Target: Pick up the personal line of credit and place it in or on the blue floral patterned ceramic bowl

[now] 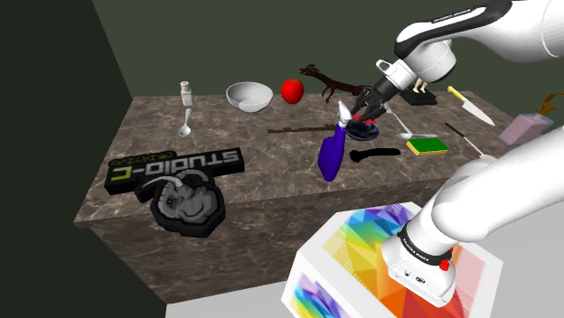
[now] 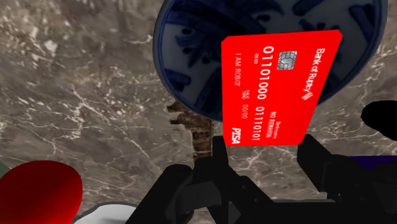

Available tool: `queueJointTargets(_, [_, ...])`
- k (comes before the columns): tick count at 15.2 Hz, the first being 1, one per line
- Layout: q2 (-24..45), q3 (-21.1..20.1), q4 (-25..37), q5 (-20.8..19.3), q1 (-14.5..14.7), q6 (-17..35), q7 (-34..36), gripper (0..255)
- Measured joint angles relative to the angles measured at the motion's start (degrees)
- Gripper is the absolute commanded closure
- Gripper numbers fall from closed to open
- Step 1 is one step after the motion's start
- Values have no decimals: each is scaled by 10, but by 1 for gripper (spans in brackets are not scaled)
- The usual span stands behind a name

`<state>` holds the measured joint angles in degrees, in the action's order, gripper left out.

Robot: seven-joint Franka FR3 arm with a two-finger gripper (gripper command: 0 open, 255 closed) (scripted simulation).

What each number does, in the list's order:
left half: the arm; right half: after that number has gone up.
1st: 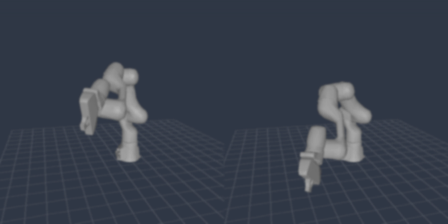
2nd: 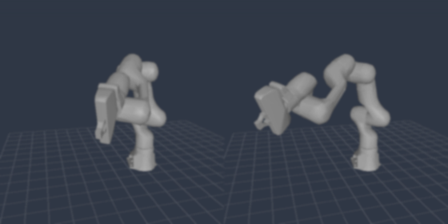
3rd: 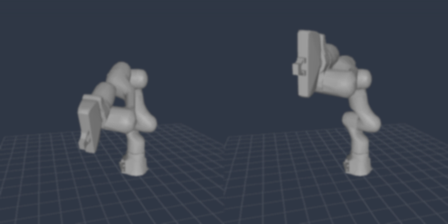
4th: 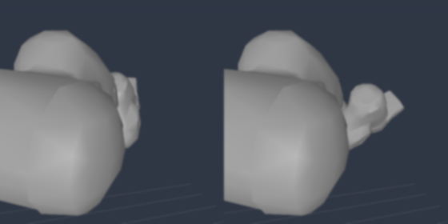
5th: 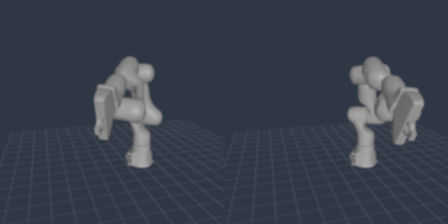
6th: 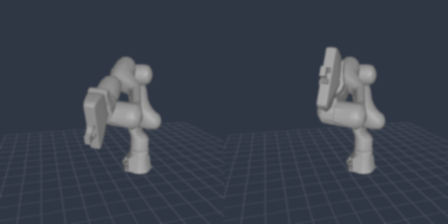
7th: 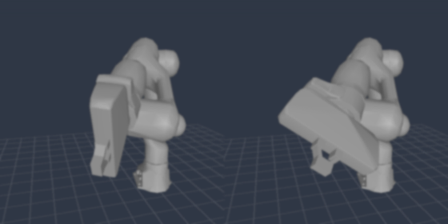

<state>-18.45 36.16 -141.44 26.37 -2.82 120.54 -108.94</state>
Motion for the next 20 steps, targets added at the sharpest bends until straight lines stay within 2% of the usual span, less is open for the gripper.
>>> queueJointTargets(6, [35, 18, -19, 31, 11, 34, -47, 255])
queueJointTargets(13, [40, 18, -22, 37, 14, 41, -52, 255])
queueJointTargets(14, [40, 18, -22, 37, 14, 41, -52, 0])
queueJointTargets(20, [40, 18, -22, 37, 14, 41, -52, 0])
